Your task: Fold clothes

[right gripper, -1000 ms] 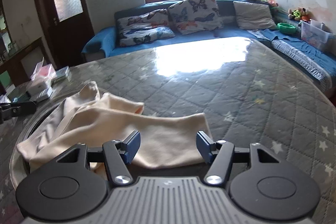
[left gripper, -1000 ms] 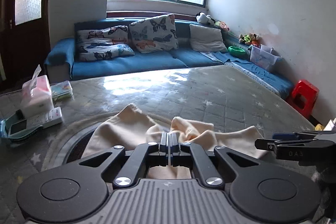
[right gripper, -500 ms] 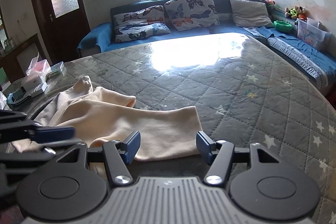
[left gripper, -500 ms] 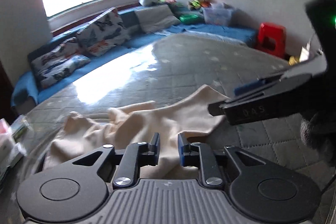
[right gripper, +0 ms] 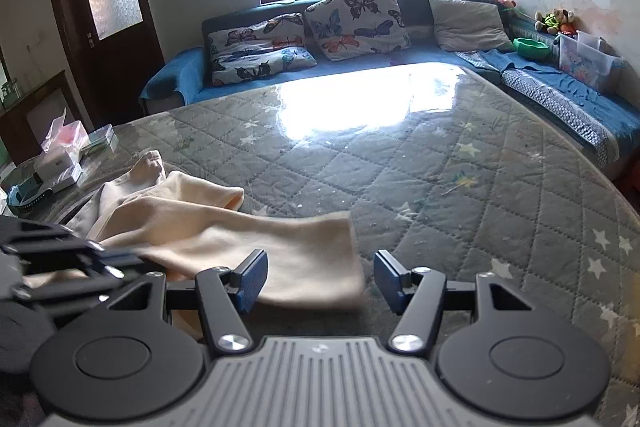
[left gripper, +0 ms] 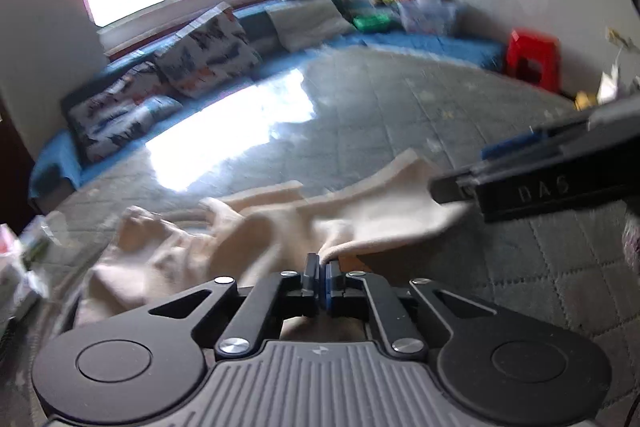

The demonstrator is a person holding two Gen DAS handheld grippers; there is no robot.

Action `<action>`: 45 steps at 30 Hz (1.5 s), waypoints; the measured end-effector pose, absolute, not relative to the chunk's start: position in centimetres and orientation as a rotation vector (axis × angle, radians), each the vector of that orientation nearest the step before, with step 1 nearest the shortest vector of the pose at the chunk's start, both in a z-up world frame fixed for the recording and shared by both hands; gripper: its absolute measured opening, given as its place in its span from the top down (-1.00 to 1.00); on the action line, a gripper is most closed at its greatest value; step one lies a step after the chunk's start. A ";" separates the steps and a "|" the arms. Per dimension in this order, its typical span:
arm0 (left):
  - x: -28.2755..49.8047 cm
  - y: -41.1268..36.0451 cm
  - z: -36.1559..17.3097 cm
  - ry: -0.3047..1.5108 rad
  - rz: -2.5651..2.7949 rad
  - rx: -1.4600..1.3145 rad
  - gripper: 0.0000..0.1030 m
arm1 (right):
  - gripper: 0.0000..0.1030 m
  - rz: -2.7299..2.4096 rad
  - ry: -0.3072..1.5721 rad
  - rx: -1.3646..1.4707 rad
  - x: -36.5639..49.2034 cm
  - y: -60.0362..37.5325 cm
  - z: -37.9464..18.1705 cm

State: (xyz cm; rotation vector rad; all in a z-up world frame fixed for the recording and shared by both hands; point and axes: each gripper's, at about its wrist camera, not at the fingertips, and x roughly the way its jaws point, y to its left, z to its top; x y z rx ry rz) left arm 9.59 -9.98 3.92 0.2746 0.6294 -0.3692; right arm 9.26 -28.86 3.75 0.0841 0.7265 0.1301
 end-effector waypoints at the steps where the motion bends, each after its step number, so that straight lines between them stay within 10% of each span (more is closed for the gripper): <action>1: 9.4 -9.1 4.5 0.617 -0.347 0.237 0.95 | -0.17 0.130 0.723 0.083 9.2 -28.8 3.9; 30: -1.9 14.7 6.7 0.622 0.130 -0.185 0.87 | -0.15 0.292 0.783 -0.103 13.9 -18.8 2.9; 36: -0.6 14.9 5.5 0.649 0.116 -0.171 0.08 | -0.07 0.275 0.813 -0.118 16.4 -18.8 1.5; 42: 1.0 15.1 4.1 0.693 0.088 -0.162 0.19 | 0.09 0.275 0.822 -0.078 18.4 -18.4 0.6; 45: 1.4 15.2 3.6 0.716 0.062 -0.170 0.68 | 0.31 0.283 0.820 -0.065 18.7 -18.2 0.7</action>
